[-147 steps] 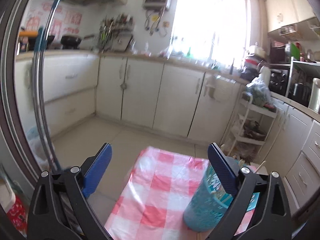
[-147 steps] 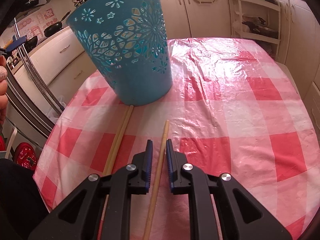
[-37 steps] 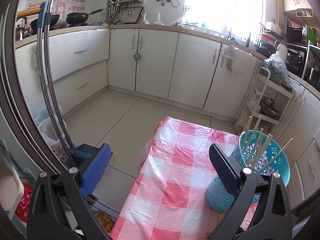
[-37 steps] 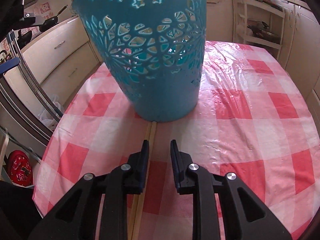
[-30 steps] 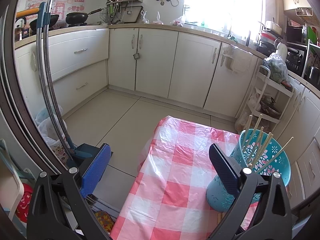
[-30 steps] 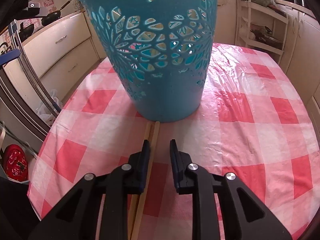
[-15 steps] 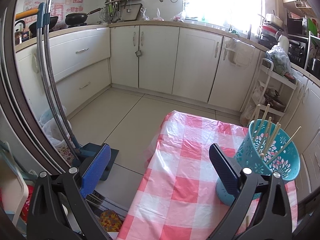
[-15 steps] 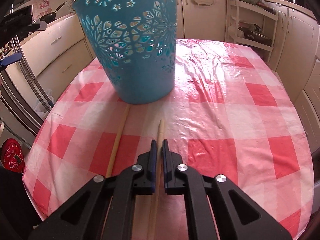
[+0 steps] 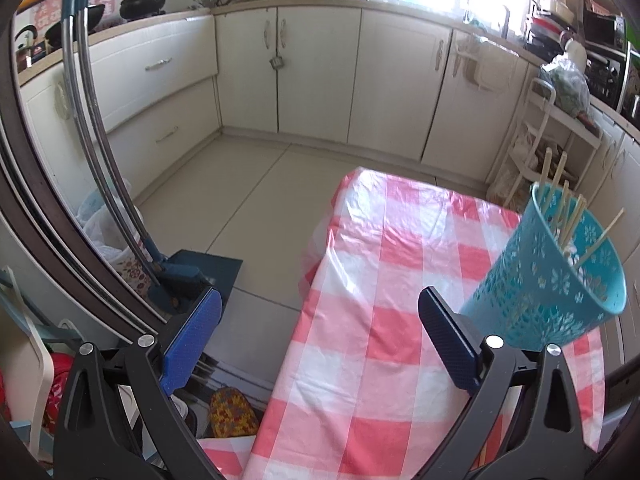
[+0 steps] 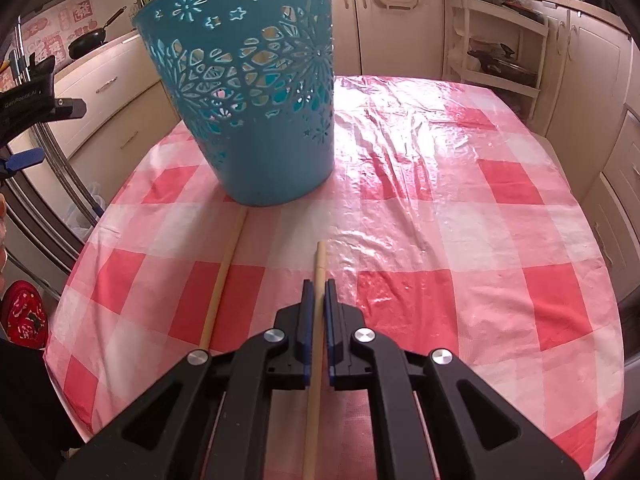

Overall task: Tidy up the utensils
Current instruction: 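Hold the stick in the right tool while the left tool moves to the remaining sticks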

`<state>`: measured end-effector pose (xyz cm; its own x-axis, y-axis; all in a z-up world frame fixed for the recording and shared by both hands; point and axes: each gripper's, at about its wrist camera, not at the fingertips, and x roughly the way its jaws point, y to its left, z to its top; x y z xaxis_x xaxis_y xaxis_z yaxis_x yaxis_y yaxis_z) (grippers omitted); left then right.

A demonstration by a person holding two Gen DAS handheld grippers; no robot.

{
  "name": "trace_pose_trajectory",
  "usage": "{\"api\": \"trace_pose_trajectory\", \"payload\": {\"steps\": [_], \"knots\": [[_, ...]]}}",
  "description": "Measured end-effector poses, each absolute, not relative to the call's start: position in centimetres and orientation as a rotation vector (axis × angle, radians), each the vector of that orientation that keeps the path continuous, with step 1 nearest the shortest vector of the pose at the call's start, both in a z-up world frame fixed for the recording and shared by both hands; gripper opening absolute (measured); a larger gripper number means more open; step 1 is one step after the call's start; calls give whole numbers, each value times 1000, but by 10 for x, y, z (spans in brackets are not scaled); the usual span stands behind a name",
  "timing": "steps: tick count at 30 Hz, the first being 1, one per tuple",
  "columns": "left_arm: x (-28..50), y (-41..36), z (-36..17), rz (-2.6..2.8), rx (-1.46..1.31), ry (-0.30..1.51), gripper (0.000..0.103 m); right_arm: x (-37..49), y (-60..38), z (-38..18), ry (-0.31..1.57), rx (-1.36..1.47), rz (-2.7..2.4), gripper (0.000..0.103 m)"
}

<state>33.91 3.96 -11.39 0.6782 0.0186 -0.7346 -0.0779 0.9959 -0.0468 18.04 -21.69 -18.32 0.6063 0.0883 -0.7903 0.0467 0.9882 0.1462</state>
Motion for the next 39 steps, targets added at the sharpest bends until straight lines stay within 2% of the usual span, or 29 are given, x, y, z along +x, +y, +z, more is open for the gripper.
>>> {"api": "trace_pose_trajectory", "payload": {"steps": [10, 27, 39], "knots": [[306, 18, -160, -12, -74, 973, 95, 177, -226, -184, 919, 192, 24, 6], [284, -80, -190, -183, 74, 1029, 95, 172, -233, -186, 894, 225, 67, 6], [294, -106, -211, -166, 123, 1056, 95, 173, -233, -186, 889, 225, 69, 6]]}}
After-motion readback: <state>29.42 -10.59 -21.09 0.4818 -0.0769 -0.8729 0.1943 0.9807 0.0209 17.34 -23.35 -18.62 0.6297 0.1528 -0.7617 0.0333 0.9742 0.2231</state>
